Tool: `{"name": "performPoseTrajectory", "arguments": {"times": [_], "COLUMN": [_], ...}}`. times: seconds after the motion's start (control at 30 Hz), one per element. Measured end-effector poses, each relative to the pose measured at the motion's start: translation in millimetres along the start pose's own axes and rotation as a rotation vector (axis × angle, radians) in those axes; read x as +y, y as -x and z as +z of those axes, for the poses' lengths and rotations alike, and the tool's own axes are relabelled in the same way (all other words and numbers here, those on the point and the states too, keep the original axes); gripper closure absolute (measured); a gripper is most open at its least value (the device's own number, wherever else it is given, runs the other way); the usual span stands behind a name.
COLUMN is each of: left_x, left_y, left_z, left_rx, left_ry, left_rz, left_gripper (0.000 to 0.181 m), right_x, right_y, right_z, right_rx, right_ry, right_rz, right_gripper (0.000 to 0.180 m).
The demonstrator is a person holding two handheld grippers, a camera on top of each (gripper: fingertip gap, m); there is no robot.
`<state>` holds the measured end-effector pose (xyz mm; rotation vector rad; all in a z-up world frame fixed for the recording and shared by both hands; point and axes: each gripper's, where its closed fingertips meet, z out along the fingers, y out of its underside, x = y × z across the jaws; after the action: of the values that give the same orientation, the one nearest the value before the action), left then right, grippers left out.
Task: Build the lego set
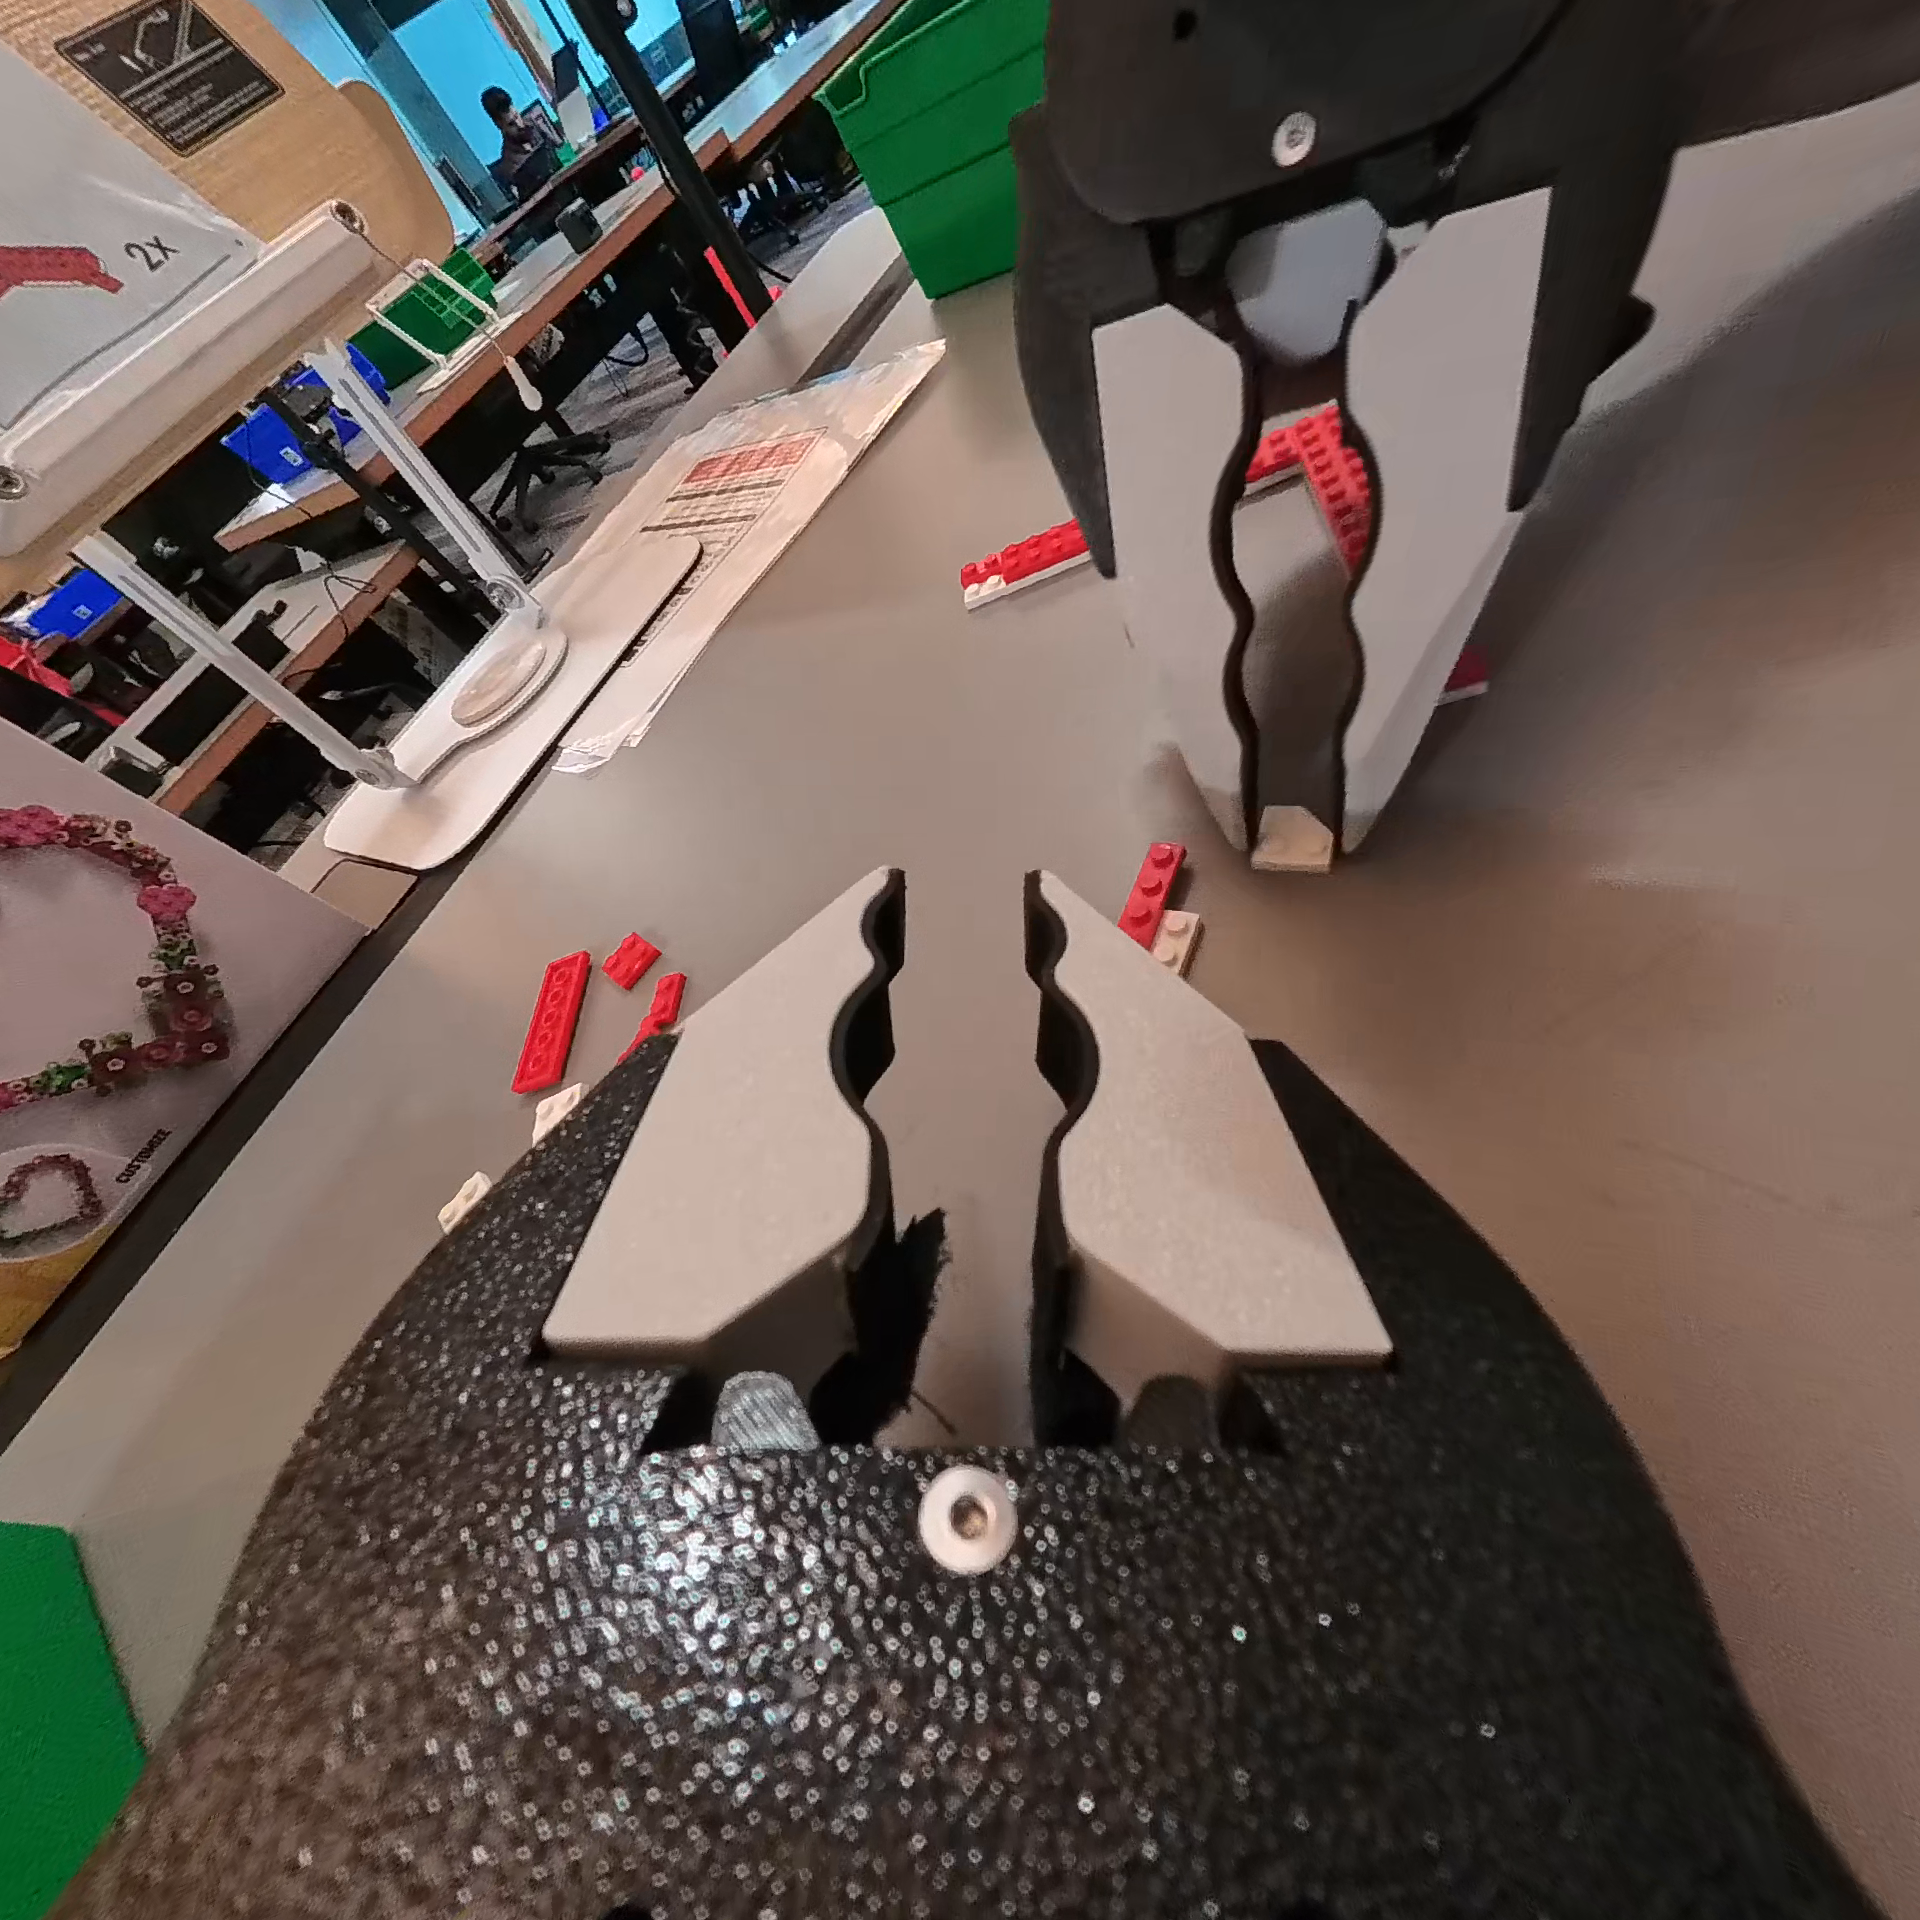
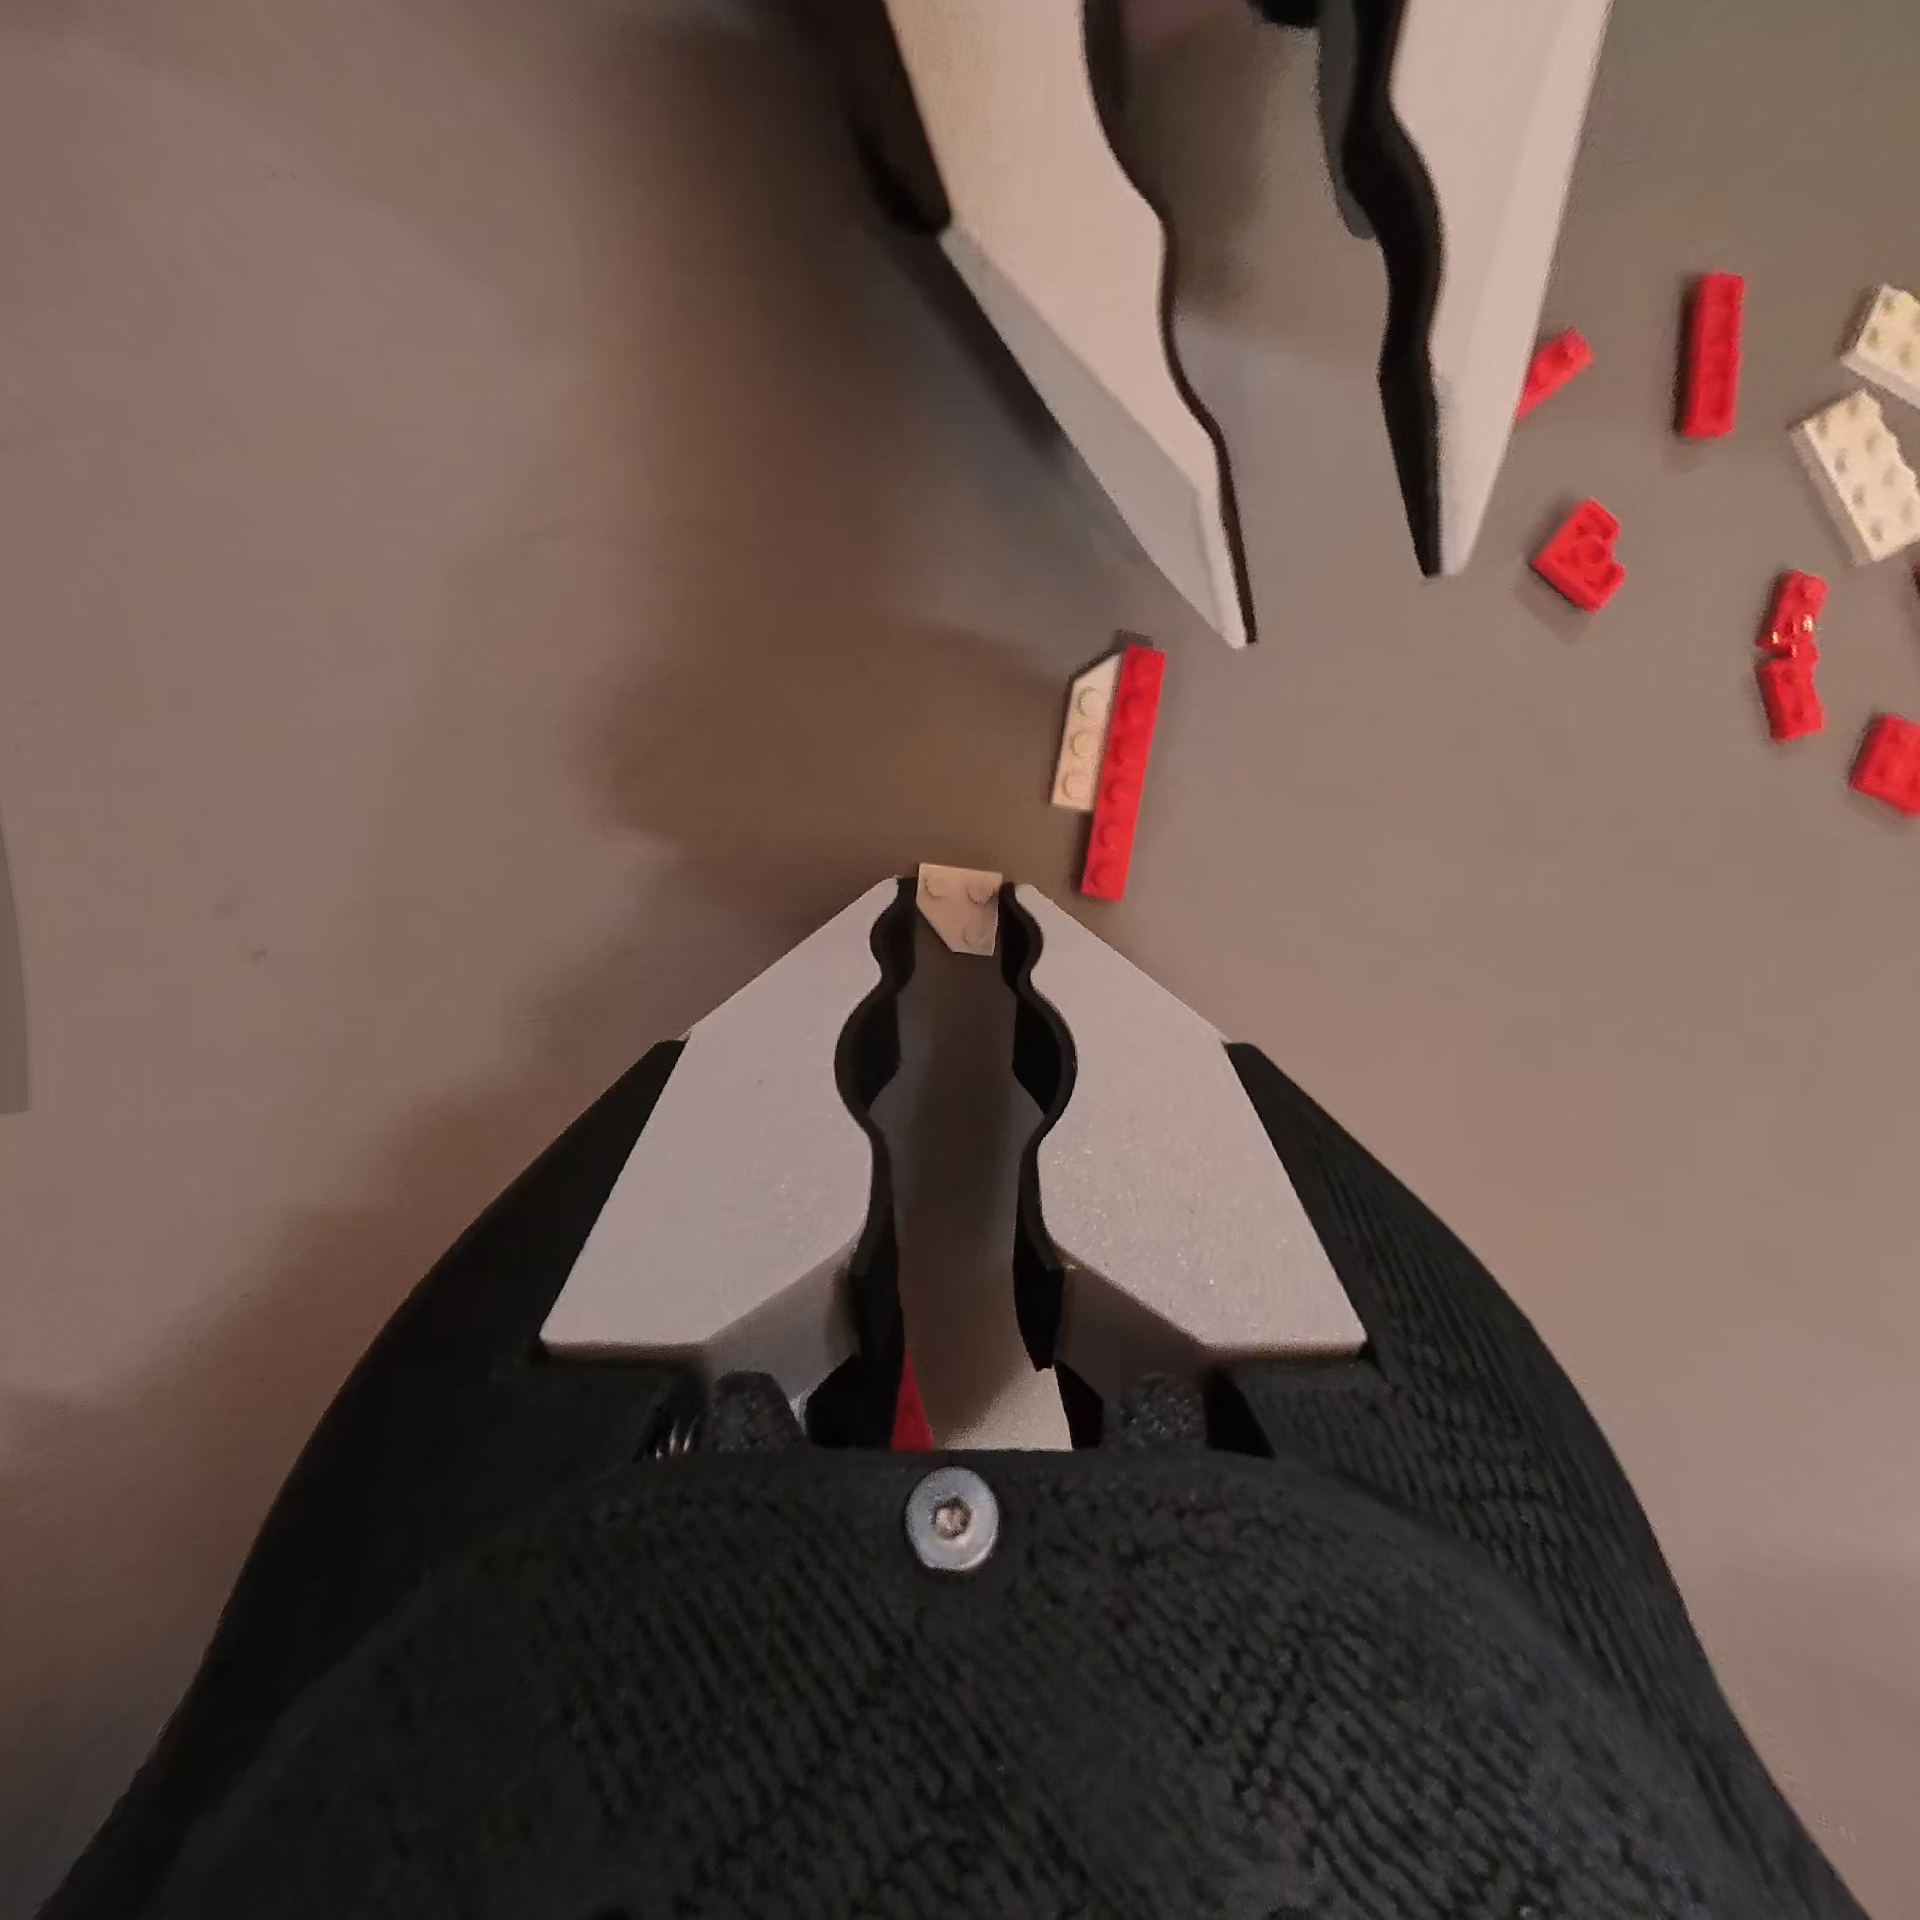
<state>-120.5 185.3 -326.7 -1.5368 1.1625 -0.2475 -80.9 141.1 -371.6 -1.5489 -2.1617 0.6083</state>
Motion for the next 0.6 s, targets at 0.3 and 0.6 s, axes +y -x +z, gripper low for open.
{"name": "performPoseTrajectory", "arguments": {"times": [0.3, 0.6], "left_x": [1, 0], "left_y": [0, -1], "left_z": [0, 0], "left_rx": [0.000, 0.007], "left_ry": [0.003, -0.002], "left_rz": [-0.001, -0.012], "left_gripper": [0.161, 0.161], "right_x": [-2, -9], "right_y": [-5, -28], "right_z": [-11, -6], "right_rx": [0.000, 0.083], "right_ry": [-0.035, -0.112], "right_rz": [0.067, 0.101], "right_gripper": [0.161, 0.161]}}
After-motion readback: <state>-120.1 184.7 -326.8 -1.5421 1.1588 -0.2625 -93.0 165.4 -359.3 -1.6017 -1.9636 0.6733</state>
